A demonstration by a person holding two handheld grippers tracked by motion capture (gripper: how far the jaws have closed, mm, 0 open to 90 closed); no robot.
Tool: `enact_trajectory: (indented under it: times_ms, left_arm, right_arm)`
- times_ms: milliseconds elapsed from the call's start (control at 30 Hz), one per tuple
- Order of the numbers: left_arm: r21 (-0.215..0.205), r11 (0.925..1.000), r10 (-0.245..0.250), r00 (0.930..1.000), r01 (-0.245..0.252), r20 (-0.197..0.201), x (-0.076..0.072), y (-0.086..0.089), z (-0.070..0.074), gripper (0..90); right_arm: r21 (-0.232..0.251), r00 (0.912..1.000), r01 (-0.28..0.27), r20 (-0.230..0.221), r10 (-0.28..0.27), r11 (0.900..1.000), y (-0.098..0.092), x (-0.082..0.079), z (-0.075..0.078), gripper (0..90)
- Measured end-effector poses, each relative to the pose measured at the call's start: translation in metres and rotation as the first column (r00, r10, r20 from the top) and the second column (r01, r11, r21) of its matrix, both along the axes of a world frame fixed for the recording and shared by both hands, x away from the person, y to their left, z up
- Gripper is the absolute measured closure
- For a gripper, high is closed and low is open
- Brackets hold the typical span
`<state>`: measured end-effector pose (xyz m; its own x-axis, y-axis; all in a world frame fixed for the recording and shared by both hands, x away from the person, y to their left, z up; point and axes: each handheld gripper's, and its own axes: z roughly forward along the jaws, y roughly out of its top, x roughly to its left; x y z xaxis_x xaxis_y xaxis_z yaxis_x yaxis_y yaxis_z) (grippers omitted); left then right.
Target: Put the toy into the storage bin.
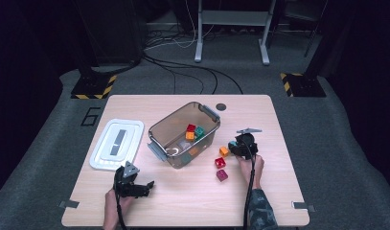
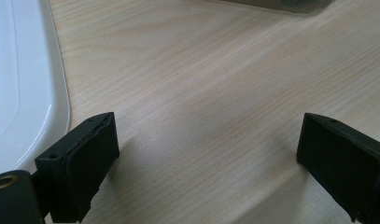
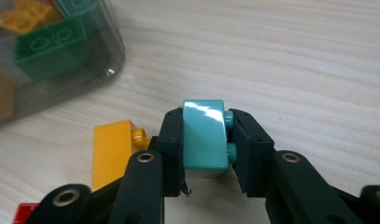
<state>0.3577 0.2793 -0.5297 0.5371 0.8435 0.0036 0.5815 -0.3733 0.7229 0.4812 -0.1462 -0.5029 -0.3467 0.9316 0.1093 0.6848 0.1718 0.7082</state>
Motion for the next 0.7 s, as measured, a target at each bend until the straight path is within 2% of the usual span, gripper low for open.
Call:
enact_trajectory:
  times_ms: [100,500,700]
  left_arm:
    - [0.003,1.0000,0.000,1.0000,0.000,0.001,0.000,0.000,0.000,5.2]
    - [-0.002,1.0000,0.005,1.0000,-0.005,0.004,0.000,0.000,0.000,5.2]
    - [-0.001,1.0000,0.003,1.0000,-0.003,0.004,0.000,0.000,0.000,5.2]
  right_arm:
    - [0.016,0.9997,0.010,0.020,-0.011,1.000,-0.002,-0.004,0.005,66.7]
    - [0.025,0.9955,-0.005,0.095,0.002,1.000,-0.005,-0.016,0.029,66.7]
    - [0.035,0.9938,-0.009,0.111,0.005,0.999,-0.005,-0.019,0.040,66.7]
